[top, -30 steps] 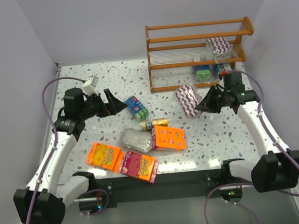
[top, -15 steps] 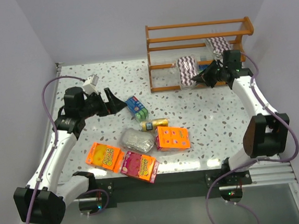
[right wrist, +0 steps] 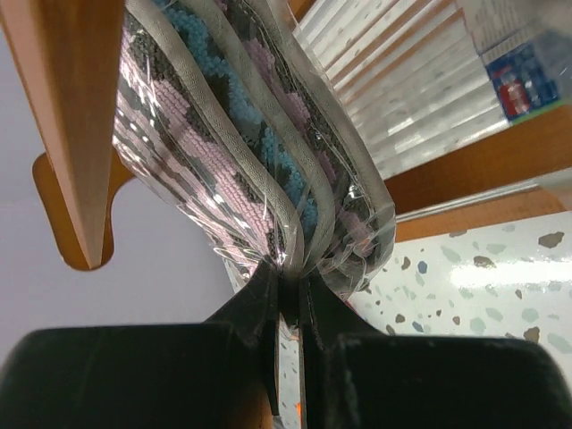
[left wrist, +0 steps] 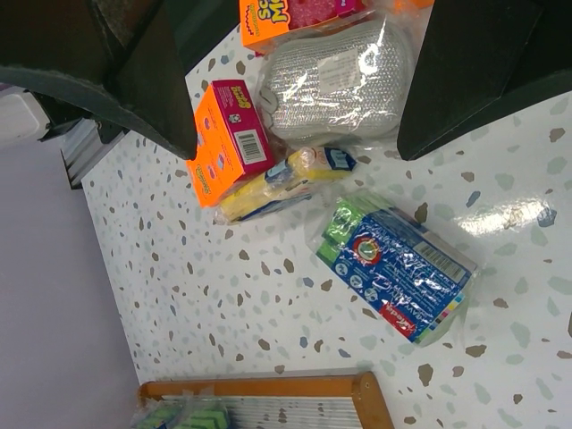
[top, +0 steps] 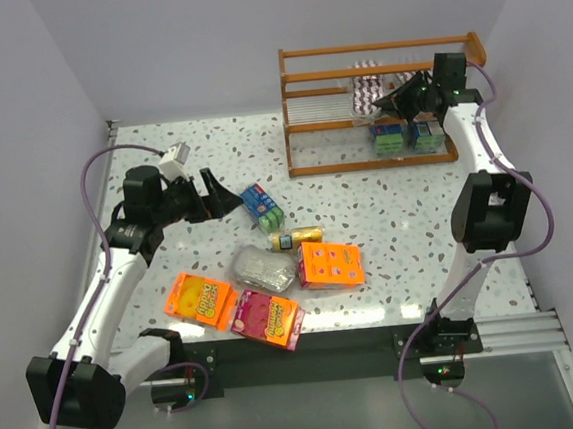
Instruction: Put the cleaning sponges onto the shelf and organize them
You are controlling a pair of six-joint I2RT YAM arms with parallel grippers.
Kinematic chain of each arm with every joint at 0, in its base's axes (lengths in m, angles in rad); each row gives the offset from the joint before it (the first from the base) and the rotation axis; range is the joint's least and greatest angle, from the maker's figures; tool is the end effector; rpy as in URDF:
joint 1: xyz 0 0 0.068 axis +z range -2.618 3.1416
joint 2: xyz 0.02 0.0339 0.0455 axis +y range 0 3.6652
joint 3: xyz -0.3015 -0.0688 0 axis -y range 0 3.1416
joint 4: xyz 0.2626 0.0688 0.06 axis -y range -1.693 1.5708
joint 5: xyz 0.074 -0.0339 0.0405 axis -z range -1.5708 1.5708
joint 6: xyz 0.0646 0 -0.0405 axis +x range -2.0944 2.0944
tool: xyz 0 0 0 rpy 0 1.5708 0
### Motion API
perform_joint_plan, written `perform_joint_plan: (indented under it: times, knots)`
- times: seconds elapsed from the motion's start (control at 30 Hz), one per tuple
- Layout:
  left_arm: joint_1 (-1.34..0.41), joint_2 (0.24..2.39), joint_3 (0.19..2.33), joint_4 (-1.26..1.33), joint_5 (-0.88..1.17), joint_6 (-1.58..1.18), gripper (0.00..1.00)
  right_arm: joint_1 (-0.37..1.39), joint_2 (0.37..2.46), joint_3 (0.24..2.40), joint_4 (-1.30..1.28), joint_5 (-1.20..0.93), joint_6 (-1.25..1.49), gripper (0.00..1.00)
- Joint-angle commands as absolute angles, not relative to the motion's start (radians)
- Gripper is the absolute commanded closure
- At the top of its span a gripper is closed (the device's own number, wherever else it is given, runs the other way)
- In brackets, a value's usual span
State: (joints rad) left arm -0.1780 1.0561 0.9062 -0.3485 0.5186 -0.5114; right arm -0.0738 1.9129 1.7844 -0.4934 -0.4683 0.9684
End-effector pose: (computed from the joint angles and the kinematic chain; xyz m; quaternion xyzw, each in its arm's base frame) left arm 0.2448 -0.0766 0.3339 -0.0087 0.8411 -0.3743 0.3903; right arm 0.4971 -0.0075 0.3467 0.3388 0.8032 0.3783 0.3114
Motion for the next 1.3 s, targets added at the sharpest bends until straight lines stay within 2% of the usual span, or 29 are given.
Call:
perform_joint_plan:
  times: [0.0,0.5,0.6,0.73,0.8,0.83,0.93,1.27]
  knots:
    - [-0.179,1.057,0.94,-0.342,0.511,-0.488,0.0,-0.098,1.953,1.873,-0.532,-0.508,0.965,1.0]
    - [-0.179,1.063,0.928,-0.305,0.512,-0.526,0.0,-0.137,2.059,2.031,-0.64,-0.554,0.919,0.98]
    - [-0.179,1.055,0.92,-0.304,0.511,-0.534,0.0,-0.14,2.039,2.005,-0.655,-0.539,0.905,0.92]
    - [-0.179,1.042,0.902,-0.29,0.509,-0.548,0.0,-0.147,2.003,1.942,-0.634,-0.52,0.908,0.75]
    - [-0.179,1.042,0.897,-0.29,0.509,-0.551,0.0,-0.149,1.985,1.916,-0.621,-0.512,0.907,0.7]
    - [-0.179,1.04,0.899,-0.29,0.511,-0.552,0.0,-0.15,1.979,1.907,-0.614,-0.5,0.908,0.63]
    - [-0.179,1.039,0.899,-0.287,0.512,-0.555,0.0,-0.155,1.95,1.887,-0.595,-0.485,0.907,0.54]
    - [-0.179,1.042,0.908,-0.288,0.512,-0.549,0.0,-0.175,1.803,1.761,-0.436,-0.488,0.957,0.39]
